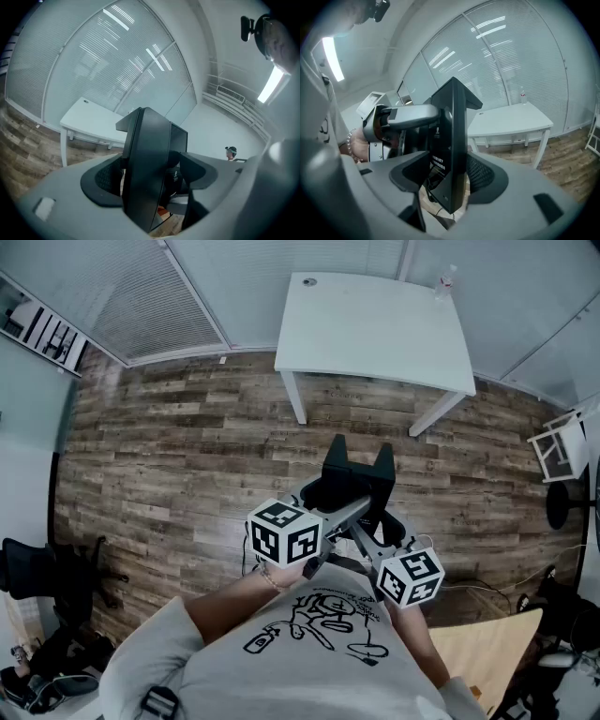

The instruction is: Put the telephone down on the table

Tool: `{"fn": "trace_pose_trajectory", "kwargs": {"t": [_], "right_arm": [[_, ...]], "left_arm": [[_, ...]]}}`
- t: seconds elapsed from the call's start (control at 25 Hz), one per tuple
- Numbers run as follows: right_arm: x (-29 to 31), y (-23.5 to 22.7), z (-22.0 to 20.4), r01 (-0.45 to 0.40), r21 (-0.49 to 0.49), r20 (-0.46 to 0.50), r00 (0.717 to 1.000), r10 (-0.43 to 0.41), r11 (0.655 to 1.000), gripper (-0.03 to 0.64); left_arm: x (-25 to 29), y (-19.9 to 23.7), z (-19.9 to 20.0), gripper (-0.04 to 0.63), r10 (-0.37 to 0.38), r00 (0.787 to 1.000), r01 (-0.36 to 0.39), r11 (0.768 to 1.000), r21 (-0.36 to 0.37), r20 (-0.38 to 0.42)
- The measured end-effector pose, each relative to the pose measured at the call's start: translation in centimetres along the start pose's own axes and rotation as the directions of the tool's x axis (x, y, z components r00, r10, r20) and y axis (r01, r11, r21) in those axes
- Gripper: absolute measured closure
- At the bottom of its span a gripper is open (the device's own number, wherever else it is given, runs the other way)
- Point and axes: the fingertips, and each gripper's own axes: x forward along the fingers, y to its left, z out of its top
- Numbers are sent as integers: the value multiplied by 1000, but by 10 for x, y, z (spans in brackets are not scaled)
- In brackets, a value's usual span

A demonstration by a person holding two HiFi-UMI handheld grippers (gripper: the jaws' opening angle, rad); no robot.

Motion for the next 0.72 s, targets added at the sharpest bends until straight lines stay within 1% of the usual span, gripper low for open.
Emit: {"fn": "trace_pose_trajectory", "kwargs": {"t": [0.16,0.36,0.72], "right_arm": [[-7,6,-3,2,-7,3,1000,-2,1000,383],[4,17,-3,9,-17,3,1000,-9,1000,382],[21,42,-7,21,-9,13,1000,-21,1000,382]], "left_arm": [[-6,-6,-3,225,-4,1000,4,1000,1,7],[-18,5,-1,225,-6,1000,6,1000,-10,10],[-42,21,0,225,-16,1000,16,1000,5,2]]}}
